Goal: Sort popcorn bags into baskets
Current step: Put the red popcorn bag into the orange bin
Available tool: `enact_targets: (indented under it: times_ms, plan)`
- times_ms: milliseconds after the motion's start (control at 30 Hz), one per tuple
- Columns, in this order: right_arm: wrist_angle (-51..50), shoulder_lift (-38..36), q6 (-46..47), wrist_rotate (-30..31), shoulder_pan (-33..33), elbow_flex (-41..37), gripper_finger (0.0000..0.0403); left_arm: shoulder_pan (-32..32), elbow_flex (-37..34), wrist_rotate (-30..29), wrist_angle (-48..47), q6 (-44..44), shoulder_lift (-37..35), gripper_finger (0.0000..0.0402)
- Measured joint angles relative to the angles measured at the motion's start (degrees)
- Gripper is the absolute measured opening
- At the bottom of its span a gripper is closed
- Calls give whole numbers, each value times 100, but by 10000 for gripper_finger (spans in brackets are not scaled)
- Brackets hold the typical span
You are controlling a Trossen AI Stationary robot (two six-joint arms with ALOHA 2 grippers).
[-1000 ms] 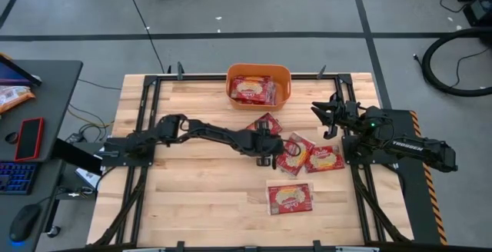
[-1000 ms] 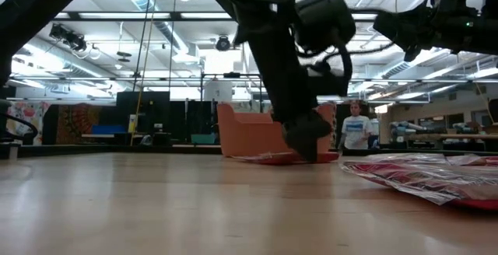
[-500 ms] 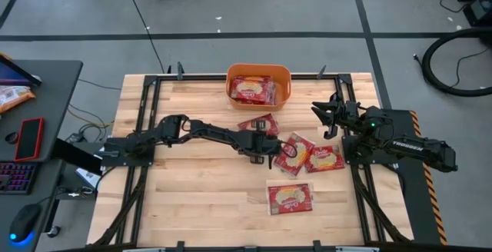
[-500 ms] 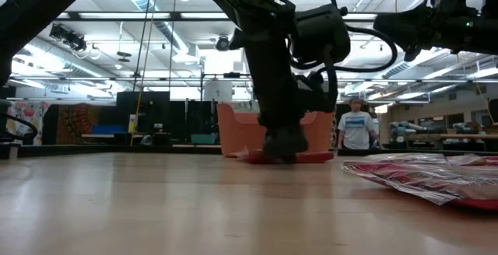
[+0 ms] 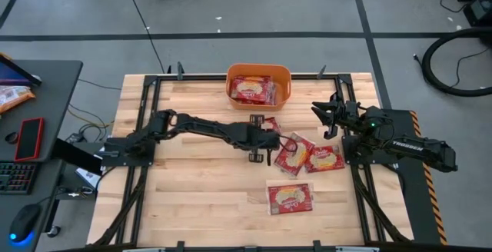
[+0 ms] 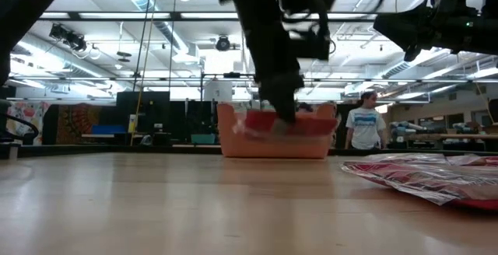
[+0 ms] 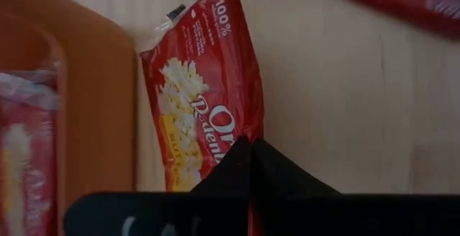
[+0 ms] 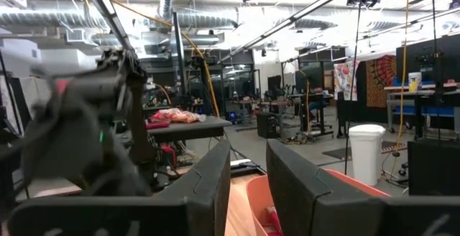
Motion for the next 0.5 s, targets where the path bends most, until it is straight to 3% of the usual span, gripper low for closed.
enact_targets:
  times_ms: [233, 333, 500]
  plan:
    - [0, 0, 0, 0, -2, 0, 96, 136, 3, -236, 68, 59, -677, 4]
    - [0, 0, 0, 0, -2, 2, 96, 230, 4, -606, 180, 440, -810, 4]
    - [2, 0, 0, 0, -2, 0, 96, 645, 4, -600, 332, 1334, -818, 3]
